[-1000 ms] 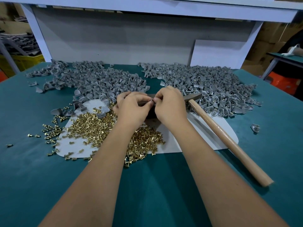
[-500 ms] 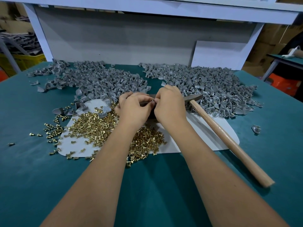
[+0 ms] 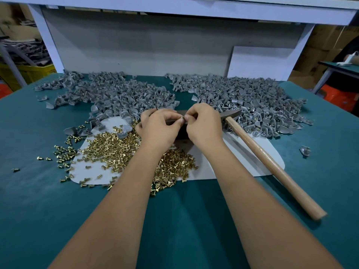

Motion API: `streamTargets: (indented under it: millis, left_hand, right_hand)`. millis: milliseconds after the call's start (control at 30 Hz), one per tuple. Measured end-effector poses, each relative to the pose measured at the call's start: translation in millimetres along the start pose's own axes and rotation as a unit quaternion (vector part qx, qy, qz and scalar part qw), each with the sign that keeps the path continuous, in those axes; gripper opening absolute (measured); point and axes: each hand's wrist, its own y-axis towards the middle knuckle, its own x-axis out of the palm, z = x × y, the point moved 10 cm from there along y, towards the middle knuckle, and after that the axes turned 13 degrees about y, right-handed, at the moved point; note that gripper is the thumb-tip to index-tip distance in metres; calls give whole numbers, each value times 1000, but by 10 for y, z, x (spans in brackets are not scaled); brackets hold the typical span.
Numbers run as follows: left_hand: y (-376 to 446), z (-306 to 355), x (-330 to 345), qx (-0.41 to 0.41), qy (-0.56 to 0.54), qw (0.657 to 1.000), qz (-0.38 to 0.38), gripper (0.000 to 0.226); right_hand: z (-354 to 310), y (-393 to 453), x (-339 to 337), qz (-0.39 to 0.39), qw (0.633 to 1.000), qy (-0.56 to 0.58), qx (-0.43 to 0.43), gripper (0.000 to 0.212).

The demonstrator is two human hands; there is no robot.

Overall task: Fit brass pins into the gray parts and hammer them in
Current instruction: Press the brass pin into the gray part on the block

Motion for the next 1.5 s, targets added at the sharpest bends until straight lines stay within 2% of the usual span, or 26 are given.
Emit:
streamTargets:
  millis: [167,433,533,633,833,1033,1133,1267,1300,1367,1433,1500]
  left_hand:
    - [-3,-16,-2,-14,18,1000,2,8]
    - [-26,-11,-14,-21,24,999,5,7]
    - [-38,0,-33,-23,18,1000,-2,2]
    - [-48,17,-27,-21,11,1000,-15,14]
    - [-55,23,-19,-35,-24,999,-25,24]
    - [-54,16,-19,-30,-34,999,-26,26]
    - [-56,15,-34,-30,-28,999,-15,24]
    - [-52,9,-40,-24,-29,999,-2,24]
    - [-51,16,-37,-21,-25,999,0,24]
    - [-55,42,-41,-11,2,1000,10,23]
    - [-59,66,-43,-1,25,999,22,20]
    - [-60,77,-47,6,44,999,31,13]
  right_hand:
    - [-31,-54,-20,27,999,5,-43,13]
    - [-56,-73,-10,30,996,-5,-80,12]
    - [-29,-70,-10,20,997,23,-74,11]
    - [14,-79,-13,5,995,73,-63,14]
    - [210,-97,-168,58,966,250,31,24]
    - [239,-96,-188,65,956,282,44,25]
    - [222,-94,-158,40,959,274,59,25]
    - [226,-88,-287,1,973,210,95,20]
    - [236,-92,-430,10,983,156,94,19]
    - [284,-127,-773,36,995,-34,85,20]
    - [400,-213,-1043,44,971,-203,115,26]
    - [583,-352,-1101,13,944,-280,174,28]
